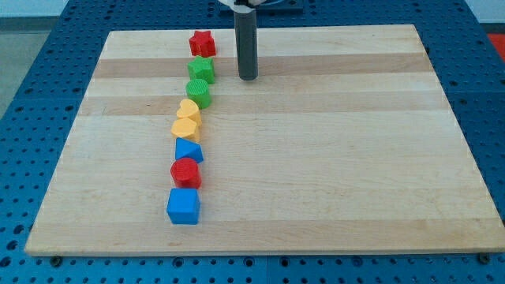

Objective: Move your arm right a bit

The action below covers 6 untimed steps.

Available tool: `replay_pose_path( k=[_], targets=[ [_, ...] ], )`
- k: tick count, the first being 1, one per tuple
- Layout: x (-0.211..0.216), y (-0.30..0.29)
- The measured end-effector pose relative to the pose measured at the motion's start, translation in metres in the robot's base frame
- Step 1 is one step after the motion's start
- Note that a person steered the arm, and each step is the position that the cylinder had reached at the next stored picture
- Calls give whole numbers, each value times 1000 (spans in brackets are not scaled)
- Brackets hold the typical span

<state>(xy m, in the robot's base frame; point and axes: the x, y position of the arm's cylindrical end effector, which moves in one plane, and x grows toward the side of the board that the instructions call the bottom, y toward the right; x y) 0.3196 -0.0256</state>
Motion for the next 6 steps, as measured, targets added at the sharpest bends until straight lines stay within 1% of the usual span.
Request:
replay_pose_path(
  k=[4, 5, 6],
  targets=[
    [-1, 0],
    [-1, 31],
    [-1, 97]
  ],
)
